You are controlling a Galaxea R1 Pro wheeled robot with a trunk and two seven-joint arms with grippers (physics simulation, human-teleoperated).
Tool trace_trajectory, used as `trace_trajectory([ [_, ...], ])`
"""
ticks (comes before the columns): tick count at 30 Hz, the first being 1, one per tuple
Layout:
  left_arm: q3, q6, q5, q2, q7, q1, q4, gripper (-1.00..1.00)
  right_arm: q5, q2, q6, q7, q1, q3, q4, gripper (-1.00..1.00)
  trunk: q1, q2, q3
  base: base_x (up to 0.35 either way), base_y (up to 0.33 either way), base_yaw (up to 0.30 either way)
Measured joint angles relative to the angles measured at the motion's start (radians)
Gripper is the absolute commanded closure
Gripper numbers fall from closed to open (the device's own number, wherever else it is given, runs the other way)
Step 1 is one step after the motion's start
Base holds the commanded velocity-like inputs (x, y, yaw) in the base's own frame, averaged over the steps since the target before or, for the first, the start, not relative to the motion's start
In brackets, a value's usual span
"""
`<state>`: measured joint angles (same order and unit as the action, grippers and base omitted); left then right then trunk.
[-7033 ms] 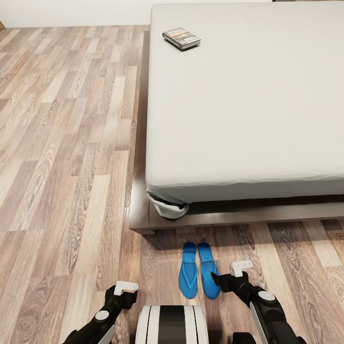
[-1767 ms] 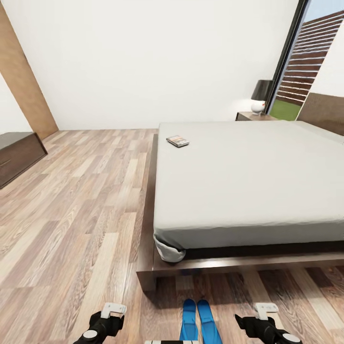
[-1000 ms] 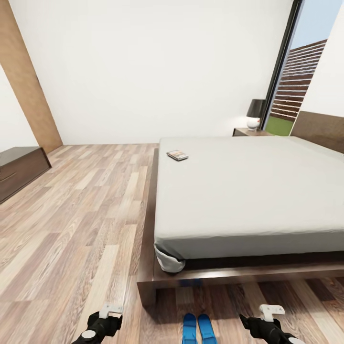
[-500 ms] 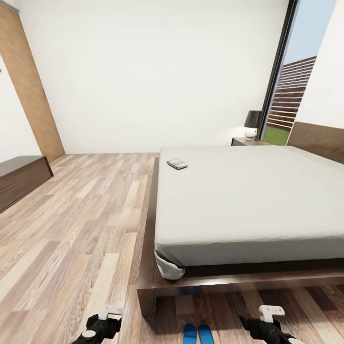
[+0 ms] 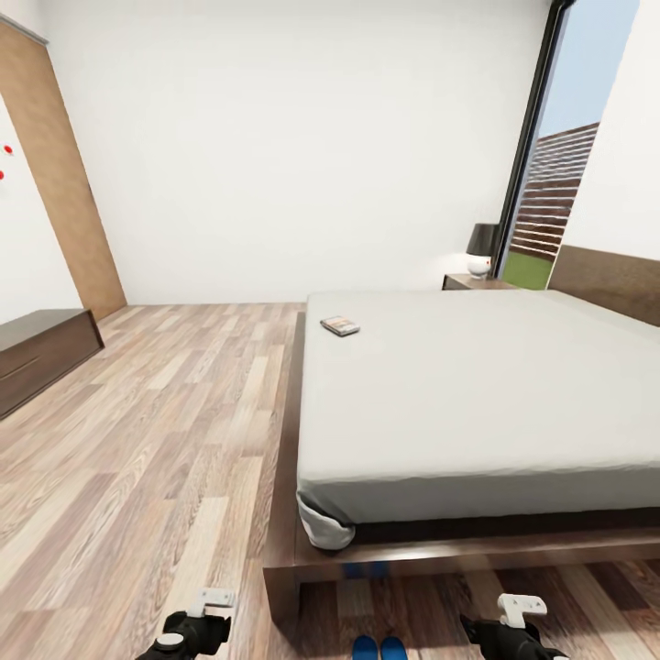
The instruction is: In the bedroom, move the book from the bed onto either nightstand, and place the two sandals side by side next to the bed.
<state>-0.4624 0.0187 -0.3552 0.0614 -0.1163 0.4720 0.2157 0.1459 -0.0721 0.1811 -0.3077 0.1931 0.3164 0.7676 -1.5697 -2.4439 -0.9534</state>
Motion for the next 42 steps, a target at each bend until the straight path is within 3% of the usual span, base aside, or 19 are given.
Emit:
trace_trajectory([
  [5,0.0,-0.047,-0.017,0.0,-0.001,0.0,-0.002,-1.0,0.0,-0.001,0.001,0.011,0.0,0.0,-0.013,-1.0,0.019,0.035,0.016,0.0,0.0,0.0],
  [13,-0.001,-0.091,-0.038,0.0,-0.006,0.0,-0.006,-1.0,0.001,-0.001,0.004,0.09,0.0,-0.001,-0.047,-1.0,0.05,0.091,0.041,0.0,0.0,0.0],
  [27,-0.001,-0.098,-0.045,0.005,-0.008,-0.002,-0.1,-1.0,-0.001,-0.019,-0.002,0.121,0.0,-0.002,-0.152,-1.0,0.104,0.189,0.085,0.0,0.0,0.0],
  [42,-0.002,-0.092,-0.047,0.014,-0.007,-0.002,-0.12,-1.0,-0.001,-0.022,-0.007,0.124,0.0,-0.003,-0.179,-1.0,0.161,0.294,0.132,0.0,0.0,0.0],
])
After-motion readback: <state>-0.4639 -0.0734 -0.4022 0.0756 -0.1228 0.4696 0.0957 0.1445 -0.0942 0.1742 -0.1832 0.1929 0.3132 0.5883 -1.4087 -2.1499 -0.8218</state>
